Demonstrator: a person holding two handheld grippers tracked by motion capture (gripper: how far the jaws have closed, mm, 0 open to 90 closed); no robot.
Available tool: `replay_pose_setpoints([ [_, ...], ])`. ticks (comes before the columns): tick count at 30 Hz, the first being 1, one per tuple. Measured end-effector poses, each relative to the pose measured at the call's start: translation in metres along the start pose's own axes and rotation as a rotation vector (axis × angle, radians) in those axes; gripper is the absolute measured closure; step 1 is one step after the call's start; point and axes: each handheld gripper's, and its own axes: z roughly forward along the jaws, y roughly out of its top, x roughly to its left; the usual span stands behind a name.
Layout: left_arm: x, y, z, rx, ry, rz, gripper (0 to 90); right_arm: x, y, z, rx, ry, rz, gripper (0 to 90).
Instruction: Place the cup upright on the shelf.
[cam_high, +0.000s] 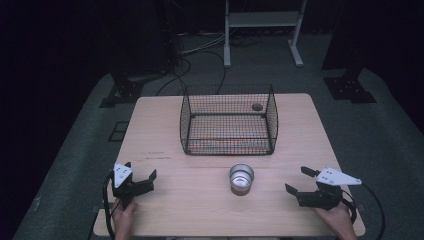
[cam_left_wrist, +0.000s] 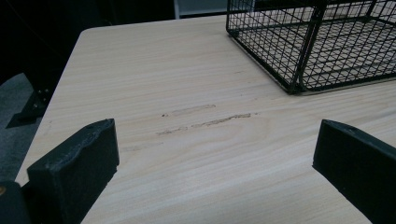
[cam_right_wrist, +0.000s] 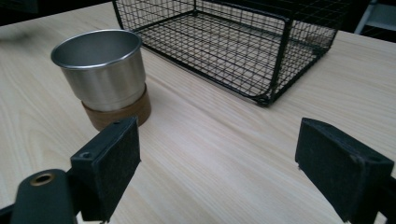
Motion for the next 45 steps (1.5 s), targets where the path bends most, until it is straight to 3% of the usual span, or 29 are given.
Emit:
replay_pose_setpoints([
  [7, 0.000, 0.000, 0.000, -0.001, -0.002, 0.001, 0.0, 0.010, 0.011, 0.008, 0.026, 0.040, -0.045, 13.3],
  [16, 0.001, 0.000, 0.000, -0.001, -0.001, -0.003, 0.0, 0.020, 0.020, 0.018, 0.030, 0.085, -0.066, 10.3],
  [45, 0.000, 0.000, 0.000, -0.001, -0.002, 0.003, 0.0, 0.047, 0.035, 0.038, 0.079, 0.152, -0.131, 5.4],
])
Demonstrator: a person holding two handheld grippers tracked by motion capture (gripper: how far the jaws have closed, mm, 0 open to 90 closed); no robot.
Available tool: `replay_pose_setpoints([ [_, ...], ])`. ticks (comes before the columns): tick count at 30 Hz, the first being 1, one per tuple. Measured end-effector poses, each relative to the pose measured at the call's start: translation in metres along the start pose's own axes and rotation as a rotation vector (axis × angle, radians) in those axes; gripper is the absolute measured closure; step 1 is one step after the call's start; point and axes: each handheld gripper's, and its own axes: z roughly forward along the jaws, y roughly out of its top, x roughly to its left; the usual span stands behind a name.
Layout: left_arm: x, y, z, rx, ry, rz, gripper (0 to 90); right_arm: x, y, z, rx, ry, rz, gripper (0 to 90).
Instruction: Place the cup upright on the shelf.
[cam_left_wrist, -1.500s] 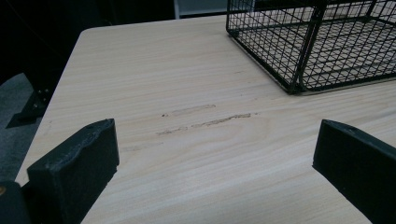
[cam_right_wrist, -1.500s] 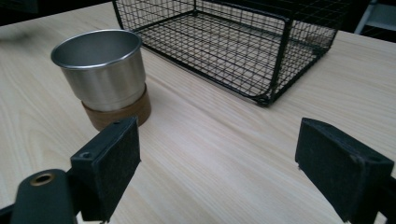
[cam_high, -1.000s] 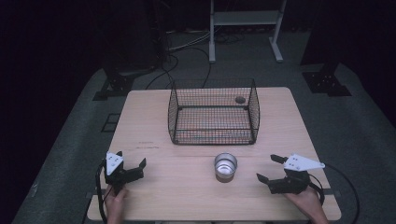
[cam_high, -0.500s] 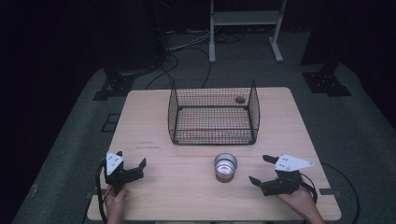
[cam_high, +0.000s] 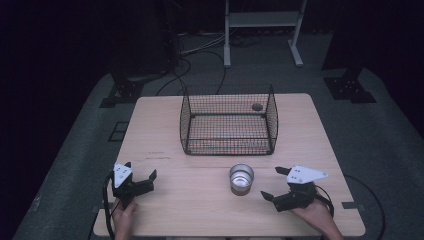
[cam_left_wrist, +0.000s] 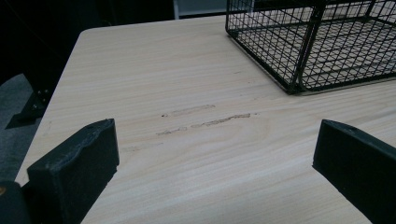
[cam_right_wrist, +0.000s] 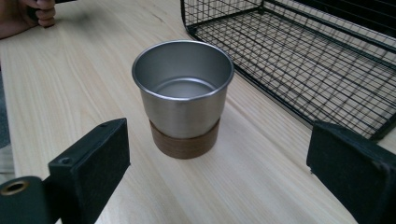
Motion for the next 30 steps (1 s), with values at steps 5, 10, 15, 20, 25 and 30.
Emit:
replay_pose_setpoints([
  [5, 0.000, 0.000, 0.000, -0.001, 0.000, -0.003, 0.0, 0.003, 0.005, 0.005, 0.020, 0.007, -0.008, 4.1],
  [10, -0.001, 0.000, 0.000, -0.001, -0.001, 0.000, 0.0, 0.005, 0.009, 0.008, 0.033, 0.014, -0.011, 3.2],
  [15, 0.000, 0.000, 0.000, 0.000, -0.001, 0.000, 0.0, 0.006, 0.013, 0.013, 0.046, 0.015, -0.014, 3.1],
  [20, 0.000, 0.000, 0.000, 0.000, -0.001, -0.001, 0.0, 0.008, 0.014, 0.018, 0.062, 0.020, -0.008, 2.5],
  [25, 0.000, 0.000, 0.000, 0.000, -0.002, -0.002, 0.0, 0.008, 0.015, 0.022, 0.076, 0.027, -0.006, 2.4],
  [30, 0.000, 0.000, 0.000, -0.001, -0.002, -0.001, 0.0, 0.008, 0.017, 0.026, 0.089, 0.028, -0.005, 1.8],
])
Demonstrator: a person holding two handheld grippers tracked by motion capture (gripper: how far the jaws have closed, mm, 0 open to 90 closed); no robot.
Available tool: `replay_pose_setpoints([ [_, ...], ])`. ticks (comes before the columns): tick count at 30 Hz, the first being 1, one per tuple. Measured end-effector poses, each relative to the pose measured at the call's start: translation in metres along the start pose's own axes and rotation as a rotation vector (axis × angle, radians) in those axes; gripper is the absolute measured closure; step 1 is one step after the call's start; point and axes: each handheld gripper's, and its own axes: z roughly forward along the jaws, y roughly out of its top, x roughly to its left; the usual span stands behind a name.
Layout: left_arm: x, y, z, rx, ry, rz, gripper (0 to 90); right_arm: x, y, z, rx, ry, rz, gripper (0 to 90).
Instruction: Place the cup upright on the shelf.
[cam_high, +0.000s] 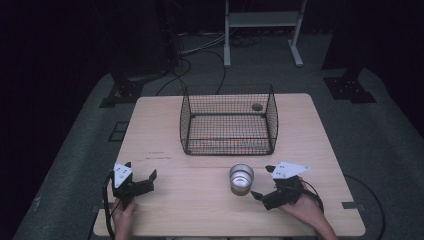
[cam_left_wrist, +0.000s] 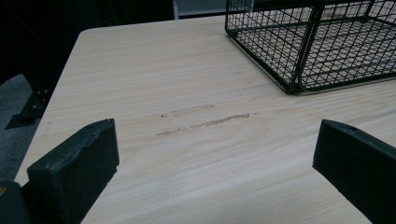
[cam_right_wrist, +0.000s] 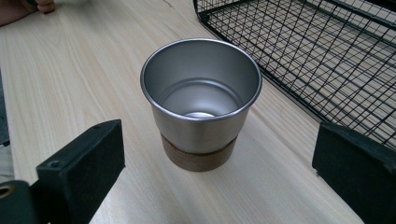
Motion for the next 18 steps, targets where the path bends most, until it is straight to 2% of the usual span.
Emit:
replay_pose_setpoints([
  [18, 0.000, 0.000, 0.000, 0.000, -0.001, 0.000, 0.0, 0.001, 0.007, 0.019, 0.028, 0.006, 0.009, 0.5],
])
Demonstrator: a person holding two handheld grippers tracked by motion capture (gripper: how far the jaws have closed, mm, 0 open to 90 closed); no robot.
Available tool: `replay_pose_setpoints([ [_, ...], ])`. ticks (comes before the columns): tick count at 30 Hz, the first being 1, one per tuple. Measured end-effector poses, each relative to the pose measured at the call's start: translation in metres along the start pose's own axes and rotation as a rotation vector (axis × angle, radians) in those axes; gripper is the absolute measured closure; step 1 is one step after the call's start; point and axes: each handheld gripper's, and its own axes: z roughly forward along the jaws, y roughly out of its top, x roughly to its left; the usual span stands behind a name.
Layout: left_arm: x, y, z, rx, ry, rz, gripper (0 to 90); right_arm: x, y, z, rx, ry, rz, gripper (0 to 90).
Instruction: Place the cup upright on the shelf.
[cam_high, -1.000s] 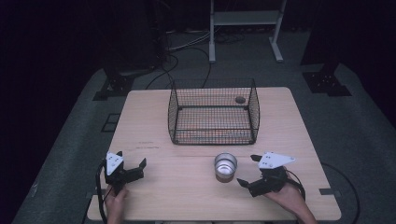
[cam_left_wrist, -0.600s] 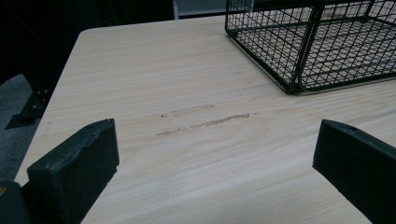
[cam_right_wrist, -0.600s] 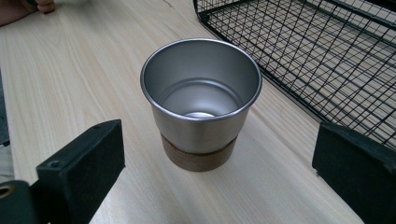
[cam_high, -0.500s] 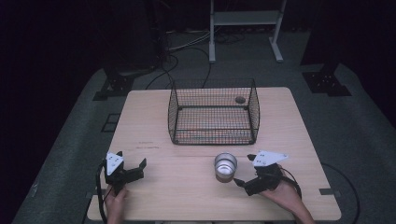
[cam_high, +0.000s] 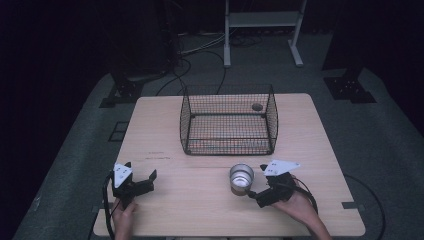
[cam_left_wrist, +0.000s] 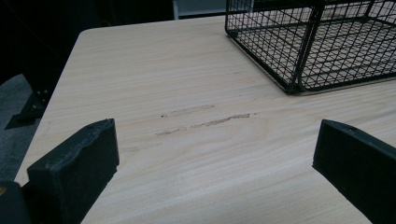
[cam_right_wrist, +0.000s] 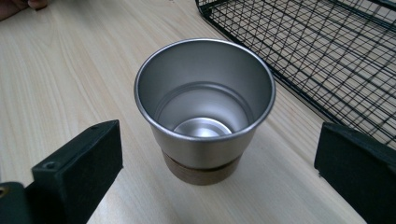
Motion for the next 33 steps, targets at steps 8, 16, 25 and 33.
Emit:
replay_pose_setpoints([
  [8, 0.000, 0.000, 0.000, -0.001, 0.000, 0.000, 0.0, 0.002, 0.003, 0.015, 0.012, 0.010, 0.000, 0.5],
  [16, 0.000, 0.000, 0.000, -0.001, 0.000, -0.001, 0.0, 0.001, 0.004, 0.027, 0.021, 0.021, 0.002, 0.5],
  [25, 0.000, 0.000, 0.000, -0.001, 0.000, -0.001, 0.0, 0.001, 0.005, 0.036, 0.028, 0.029, 0.005, 0.6],
  [33, 0.001, 0.000, 0.000, -0.002, 0.001, -0.001, 0.0, 0.001, 0.006, 0.041, 0.028, 0.027, 0.005, 0.6],
])
